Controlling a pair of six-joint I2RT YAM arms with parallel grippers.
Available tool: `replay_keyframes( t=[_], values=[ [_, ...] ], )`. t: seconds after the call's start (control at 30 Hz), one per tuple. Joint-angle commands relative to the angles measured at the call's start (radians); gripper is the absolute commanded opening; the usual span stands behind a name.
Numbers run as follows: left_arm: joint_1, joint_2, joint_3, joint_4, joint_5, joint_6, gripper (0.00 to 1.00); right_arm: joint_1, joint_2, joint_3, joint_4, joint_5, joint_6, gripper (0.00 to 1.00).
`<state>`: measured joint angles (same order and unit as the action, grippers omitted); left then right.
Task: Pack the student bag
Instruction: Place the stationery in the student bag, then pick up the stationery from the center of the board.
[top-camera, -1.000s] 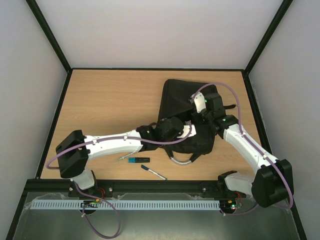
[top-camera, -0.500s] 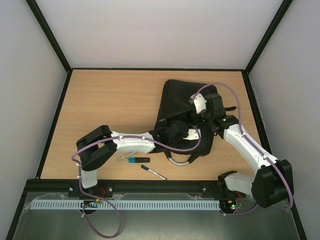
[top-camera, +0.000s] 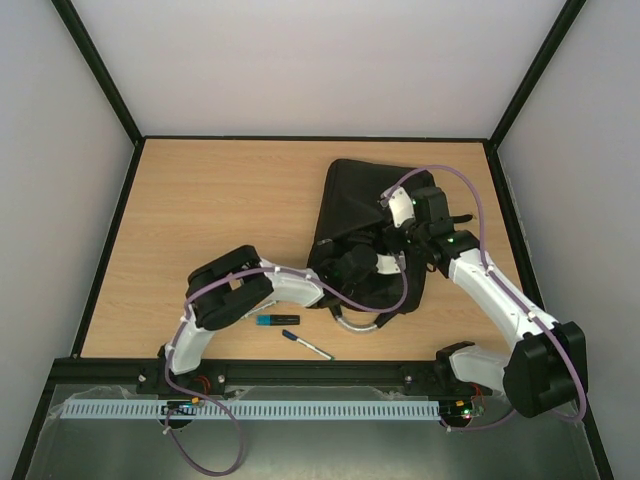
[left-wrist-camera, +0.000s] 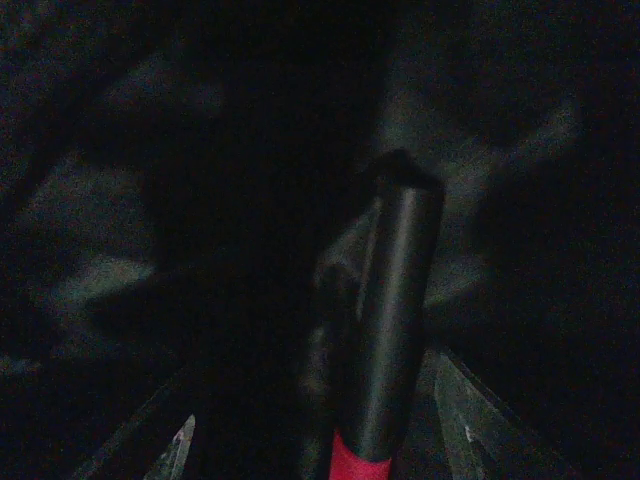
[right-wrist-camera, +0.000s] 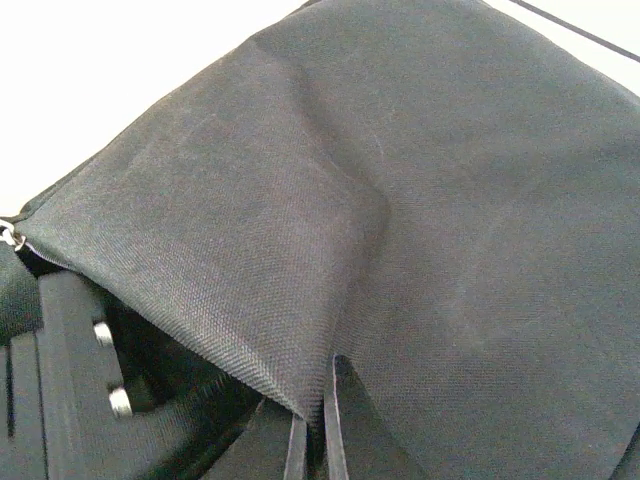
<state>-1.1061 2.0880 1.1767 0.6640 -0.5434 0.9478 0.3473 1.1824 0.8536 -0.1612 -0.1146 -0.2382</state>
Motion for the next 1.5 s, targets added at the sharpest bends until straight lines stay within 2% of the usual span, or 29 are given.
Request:
replay_keyframes(
  t=[0.0,0.23,0.33,0.57,0.7,0.83,1.0,1.13,1.33,1.47],
  values=[
    [0.002,-0.044,-0.028,0.088,-0.073,-0.021,0.67,0.011,-0.055,0.041,0.064,-0.08,0.029,0.01],
    [-0.061,-0.227,-0.098,-0.058,-0.09,-0.156,0.72,0.01,-0.047,0.043,0.067,-0.065,0.031,0.01],
    [-0.092,-0.332,-0.127,-0.177,-0.057,-0.236,0.72,0.009,-0.043,0.043,0.069,-0.052,0.031,0.01],
    [-0.164,-0.528,-0.15,-0.538,0.045,-0.514,0.7,0.008,-0.039,0.041,0.071,-0.039,0.029,0.01],
    [-0.166,-0.611,-0.146,-0.798,0.193,-0.662,0.68,0.005,-0.041,0.039,0.071,-0.045,0.029,0.01],
    [-0.172,-0.654,-0.148,-1.066,0.317,-0.724,0.66,0.005,-0.04,0.038,0.068,-0.054,0.028,0.01],
    [-0.179,-0.654,-0.152,-1.246,0.329,-0.697,0.62,0.004,-0.033,0.041,0.066,-0.063,0.025,0.01],
    [-0.182,-0.57,-0.144,-1.343,0.32,-0.646,0.61,0.004,-0.031,0.041,0.061,-0.067,0.025,0.01],
    [-0.201,-0.468,-0.117,-1.384,0.404,-0.624,0.55,0.005,-0.033,0.042,0.055,-0.07,0.026,0.01],
    [-0.215,-0.398,-0.109,-1.434,0.455,-0.641,0.54,0.005,-0.033,0.043,0.052,-0.073,0.026,0.01]
  ],
)
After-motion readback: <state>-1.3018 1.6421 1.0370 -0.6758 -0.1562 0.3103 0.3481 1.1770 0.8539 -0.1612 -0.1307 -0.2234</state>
